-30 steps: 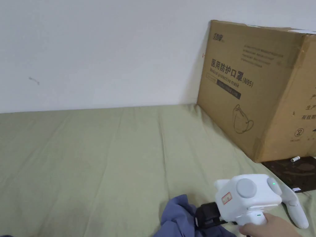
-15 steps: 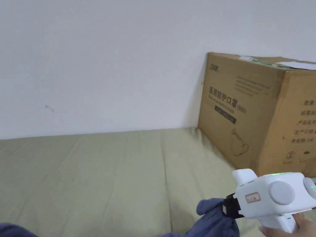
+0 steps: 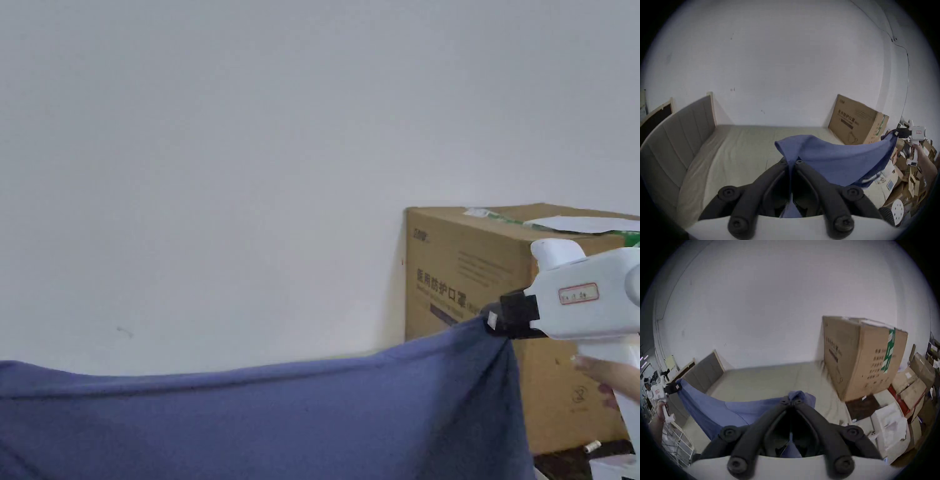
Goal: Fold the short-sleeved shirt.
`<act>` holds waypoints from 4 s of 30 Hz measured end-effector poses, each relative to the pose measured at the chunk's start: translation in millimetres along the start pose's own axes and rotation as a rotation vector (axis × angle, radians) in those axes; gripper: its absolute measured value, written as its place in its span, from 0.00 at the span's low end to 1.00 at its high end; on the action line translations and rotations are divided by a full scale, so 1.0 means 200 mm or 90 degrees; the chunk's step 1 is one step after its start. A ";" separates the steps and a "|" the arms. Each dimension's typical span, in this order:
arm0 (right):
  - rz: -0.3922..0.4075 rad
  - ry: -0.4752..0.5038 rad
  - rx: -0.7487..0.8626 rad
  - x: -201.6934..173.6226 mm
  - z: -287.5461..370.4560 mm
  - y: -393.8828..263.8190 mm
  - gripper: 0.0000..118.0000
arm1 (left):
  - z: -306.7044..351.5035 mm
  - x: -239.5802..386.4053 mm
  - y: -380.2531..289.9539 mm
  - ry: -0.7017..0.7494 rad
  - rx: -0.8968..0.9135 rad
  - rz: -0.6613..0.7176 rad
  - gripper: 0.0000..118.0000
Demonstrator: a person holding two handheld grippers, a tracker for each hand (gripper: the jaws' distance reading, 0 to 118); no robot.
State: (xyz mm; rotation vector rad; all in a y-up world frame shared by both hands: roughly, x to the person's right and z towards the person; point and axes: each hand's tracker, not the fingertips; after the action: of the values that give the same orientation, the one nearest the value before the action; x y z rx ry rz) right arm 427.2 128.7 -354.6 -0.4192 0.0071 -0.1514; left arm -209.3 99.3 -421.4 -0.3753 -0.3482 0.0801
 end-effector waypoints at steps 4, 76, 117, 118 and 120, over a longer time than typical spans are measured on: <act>0.013 -0.015 0.026 -0.01 0.04 0.18 0.00 | 0.01 0.04 0.15 0.007 0.021 -0.006 0.01; -0.015 -0.028 -0.548 0.29 -0.08 -1.86 0.15 | -0.02 -0.22 -1.61 -0.104 -0.407 0.045 0.10; -0.029 0.053 -0.155 -0.33 0.12 -1.50 0.00 | -0.27 -0.20 -1.82 0.153 -0.534 0.144 0.97; -0.032 0.054 -0.157 -0.32 0.12 -1.51 0.00 | -0.30 -0.19 -1.86 0.151 -0.552 0.151 0.97; -0.035 0.049 -0.161 -0.32 0.12 -1.50 0.00 | -0.32 -0.14 -1.87 0.147 -0.550 0.076 0.99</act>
State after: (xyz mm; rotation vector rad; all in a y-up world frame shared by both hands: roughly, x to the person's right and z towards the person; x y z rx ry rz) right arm 321.6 -122.2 -211.6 -0.6658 0.0912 -0.2213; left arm -208.6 -274.7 -346.9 -1.2502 -0.1131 -0.0026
